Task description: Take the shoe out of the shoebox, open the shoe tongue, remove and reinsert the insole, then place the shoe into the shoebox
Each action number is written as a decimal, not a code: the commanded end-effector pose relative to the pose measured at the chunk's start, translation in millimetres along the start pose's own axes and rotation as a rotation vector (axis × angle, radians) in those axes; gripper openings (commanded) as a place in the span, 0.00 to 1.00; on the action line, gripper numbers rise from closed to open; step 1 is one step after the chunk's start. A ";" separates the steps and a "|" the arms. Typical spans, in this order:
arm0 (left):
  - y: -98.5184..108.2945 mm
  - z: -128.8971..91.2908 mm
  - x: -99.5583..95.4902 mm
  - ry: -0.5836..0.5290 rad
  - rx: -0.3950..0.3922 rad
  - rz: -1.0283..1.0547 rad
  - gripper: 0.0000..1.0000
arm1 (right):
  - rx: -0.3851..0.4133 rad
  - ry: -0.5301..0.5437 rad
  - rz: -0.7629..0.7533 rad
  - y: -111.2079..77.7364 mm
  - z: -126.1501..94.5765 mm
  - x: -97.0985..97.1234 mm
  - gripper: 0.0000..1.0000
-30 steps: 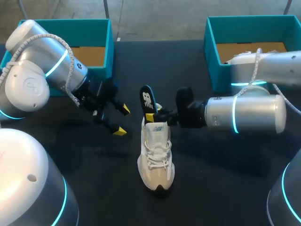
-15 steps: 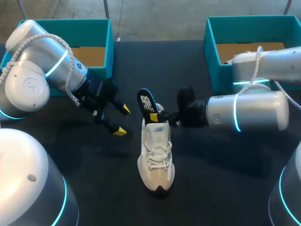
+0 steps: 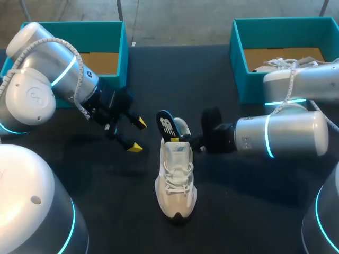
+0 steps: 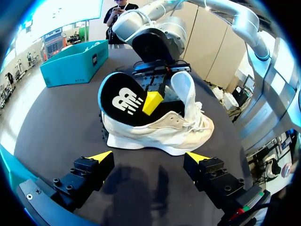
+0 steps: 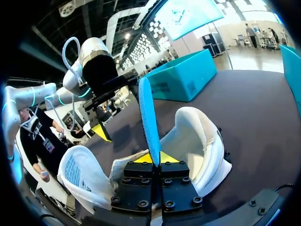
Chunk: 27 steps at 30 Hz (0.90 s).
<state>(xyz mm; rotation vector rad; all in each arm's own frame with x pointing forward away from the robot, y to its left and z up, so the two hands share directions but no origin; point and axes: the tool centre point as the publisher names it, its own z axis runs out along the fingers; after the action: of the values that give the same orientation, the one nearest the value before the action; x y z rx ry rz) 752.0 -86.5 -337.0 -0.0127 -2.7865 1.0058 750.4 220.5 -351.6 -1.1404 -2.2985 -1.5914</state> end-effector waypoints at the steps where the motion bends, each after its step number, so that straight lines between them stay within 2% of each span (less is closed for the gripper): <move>1: -0.1 0.3 0.1 -0.001 -0.002 0.000 1.00 | -0.009 0.578 0.017 -12.0 6.0 -3.9 0.00; 6: -0.1 0.3 0.1 -0.001 -0.002 0.000 1.00 | -0.004 0.576 0.022 -14.2 4.1 -3.6 0.00; 12: -0.1 0.3 0.1 -0.001 -0.002 0.000 1.00 | -0.006 0.562 -0.033 3.0 1.6 -2.7 0.02; 13: -0.1 0.3 0.1 -0.001 -0.002 0.000 1.00 | -0.007 0.559 -0.044 6.3 1.2 -2.0 0.14; 15: -0.1 0.3 0.1 -0.001 -0.002 0.000 1.00 | -0.009 0.556 -0.060 13.2 0.6 -1.2 0.27; 17: -0.1 0.3 0.1 -0.001 -0.002 0.000 1.00 | -0.007 0.553 -0.073 18.5 0.7 -1.0 0.35; 20: -0.1 0.3 0.1 -0.001 -0.002 0.000 1.00 | -0.008 0.554 -0.088 24.7 1.8 -1.5 0.41; 23: -0.1 0.3 0.1 -0.001 -0.002 0.000 1.00 | -0.009 0.553 -0.102 31.0 3.1 -1.9 0.44; 25: -0.1 0.3 0.1 -0.001 -0.002 0.000 1.00 | -0.009 0.553 -0.107 34.2 4.2 -2.3 0.42; 27: -0.1 0.3 0.1 -0.001 -0.002 0.000 1.00 | -0.008 0.553 -0.110 36.0 5.0 -2.6 0.31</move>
<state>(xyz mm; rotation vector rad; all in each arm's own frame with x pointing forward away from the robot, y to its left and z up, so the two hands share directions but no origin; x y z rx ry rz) 752.0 -86.5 -337.0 -0.0127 -2.7865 1.0058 769.8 227.5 -326.5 -0.9777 -2.3240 -1.7135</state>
